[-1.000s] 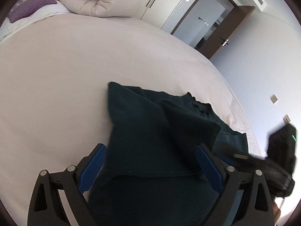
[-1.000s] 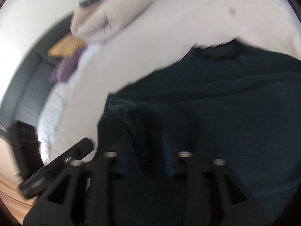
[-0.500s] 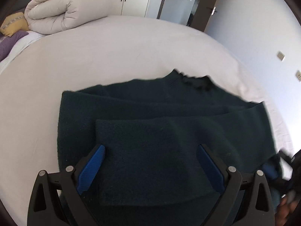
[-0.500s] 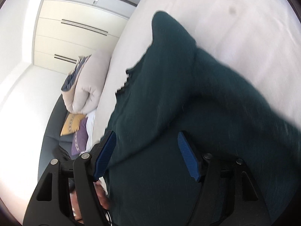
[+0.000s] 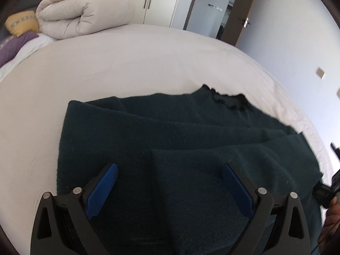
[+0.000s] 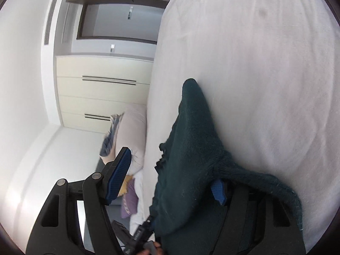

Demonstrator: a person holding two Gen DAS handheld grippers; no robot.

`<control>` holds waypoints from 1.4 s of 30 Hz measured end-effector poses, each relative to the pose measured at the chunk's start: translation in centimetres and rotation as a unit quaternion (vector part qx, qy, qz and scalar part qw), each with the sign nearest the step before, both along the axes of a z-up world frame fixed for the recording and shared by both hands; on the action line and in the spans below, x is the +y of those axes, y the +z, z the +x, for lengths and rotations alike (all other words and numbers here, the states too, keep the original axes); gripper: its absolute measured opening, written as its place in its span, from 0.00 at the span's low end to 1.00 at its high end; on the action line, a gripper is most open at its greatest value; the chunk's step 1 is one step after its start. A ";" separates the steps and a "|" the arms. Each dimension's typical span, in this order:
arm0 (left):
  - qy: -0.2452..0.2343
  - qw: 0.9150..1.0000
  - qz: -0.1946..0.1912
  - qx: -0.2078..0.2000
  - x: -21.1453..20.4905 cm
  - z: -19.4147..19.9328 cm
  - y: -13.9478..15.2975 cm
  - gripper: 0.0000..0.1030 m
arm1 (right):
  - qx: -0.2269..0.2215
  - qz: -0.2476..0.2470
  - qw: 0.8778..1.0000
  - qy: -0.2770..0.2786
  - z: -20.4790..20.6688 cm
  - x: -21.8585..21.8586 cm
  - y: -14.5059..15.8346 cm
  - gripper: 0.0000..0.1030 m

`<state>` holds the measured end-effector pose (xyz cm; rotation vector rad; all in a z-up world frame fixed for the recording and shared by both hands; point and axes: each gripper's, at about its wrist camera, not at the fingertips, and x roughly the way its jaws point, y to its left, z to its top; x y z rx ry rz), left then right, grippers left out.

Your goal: Fold small clothes

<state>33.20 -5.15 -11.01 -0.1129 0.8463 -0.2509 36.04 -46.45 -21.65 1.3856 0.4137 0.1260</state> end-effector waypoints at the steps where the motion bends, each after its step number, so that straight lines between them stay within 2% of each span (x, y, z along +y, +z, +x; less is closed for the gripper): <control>1: -0.003 1.000 0.002 0.001 -0.1 0.1 -0.1 1.00 | 0.004 -0.015 1.000 0.010 0.3 0.3 0.2 0.64; 3: -0.004 1.000 0.011 0.007 -0.3 0.5 -0.3 1.00 | 0.020 -0.036 0.999 0.033 0.6 1.4 0.8 0.66; 6: -0.009 0.999 0.030 0.012 -0.7 0.8 -0.3 1.00 | 0.058 -0.041 0.996 0.052 -0.1 2.6 1.2 0.66; 9: 0.003 1.000 0.010 0.000 0.2 -0.1 0.6 0.97 | 0.078 -0.030 0.995 0.049 -2.5 3.1 2.4 0.66; 11: 0.020 0.999 -0.014 -0.021 1.0 -1.1 1.6 0.97 | 0.069 -0.067 0.994 0.047 -3.4 3.7 4.4 0.66; 13: 0.009 0.999 -0.023 -0.048 0.8 -2.1 2.5 0.97 | 0.046 -0.085 0.994 0.058 -2.7 4.6 6.3 0.66; 15: -0.012 0.998 0.021 -0.056 -0.5 -2.1 2.4 0.97 | 0.020 -0.091 0.992 0.082 -1.9 5.3 7.5 0.66; 16: -0.017 0.998 0.045 -0.042 -1.0 -1.6 1.8 0.97 | 0.009 -0.094 0.990 0.106 -0.4 5.6 7.5 0.66; 17: -0.017 0.998 0.048 -0.028 -0.9 -1.1 1.2 0.97 | 0.013 -0.095 0.988 0.122 1.0 5.5 6.9 0.66; 19: -0.005 1.000 0.010 0.008 0.5 -0.2 -0.3 0.96 | 0.050 -0.123 0.985 0.109 1.2 4.0 5.7 0.66; 20: -0.001 1.000 -0.012 0.009 1.3 -0.2 -0.4 0.94 | 0.083 -0.145 0.981 0.097 1.7 3.0 4.6 0.66; 21: 0.004 1.000 -0.020 0.006 1.8 -0.6 0.0 0.93 | 0.095 -0.135 0.983 0.086 1.6 1.8 3.3 0.60; 22: 0.006 1.000 -0.013 0.007 2.0 -0.9 0.4 0.93 | 0.081 -0.095 0.989 0.079 0.9 0.6 2.4 0.48; 23: 0.003 1.000 -0.005 0.006 2.2 -1.5 0.9 0.93 | 0.068 -0.070 0.992 0.075 -0.2 -0.2 2.5 0.48; 24: 0.003 1.000 -0.005 0.002 2.6 -2.3 1.6 0.93 | 0.060 -0.072 0.993 0.068 -1.4 -0.6 3.2 0.49; 25: 0.004 1.000 -0.013 -0.005 3.2 -3.3 2.2 0.93 | 0.052 -0.082 0.993 0.063 -2.5 -0.7 4.2 0.56; 26: 0.005 1.000 -0.026 -0.015 4.1 -4.6 3.0 0.93 | 0.038 -0.102 0.992 0.058 -4.0 -0.9 5.6 0.67; 28: 0.016 0.999 -0.035 -0.023 6.0 -7.5 4.3 0.94 | 0.010 -0.153 0.987 0.051 -7.2 -0.7 8.9 0.71; 29: 0.020 0.999 -0.039 -0.026 6.9 -9.0 4.7 0.98 | -0.001 -0.193 0.980 0.049 -9.0 -0.4 10.8 0.71; 30: 0.023 0.998 -0.045 -0.028 8.0 -11.0 5.1 0.99 | -0.008 -0.249 0.967 0.049 -11.1 0.3 12.8 0.72; 31: 0.023 0.998 -0.049 -0.025 8.8 -12.5 5.3 1.00 | -0.010 -0.284 0.958 0.050 -12.5 0.8 14.0 0.74; 32: 0.019 0.998 -0.051 -0.018 9.6 -14.2 5.3 1.00 | -0.011 -0.329 0.943 0.055 -14.3 1.6 15.2 0.77; 34: 0.016 0.999 -0.043 0.004 10.9 -17.3 4.9 1.00 | -0.006 -0.381 0.922 0.071 -17.3 2.9 16.1 0.77; 35: 0.006 0.999 -0.042 0.015 11.3 -18.7 4.5 1.00 | 0.003 -0.390 0.918 0.077 -18.8 3.1 16.2 0.77; 38: 0.002 0.999 -0.035 0.040 12.8 -23.0 3.6 1.00 | 0.043 -0.368 0.922 0.114 -22.9 2.1 14.6 0.77; 42: 0.017 0.992 -0.083 0.094 15.1 -26.3 1.6 1.00 | 0.076 -0.306 0.935 0.165 -26.4 1.3 11.4 0.77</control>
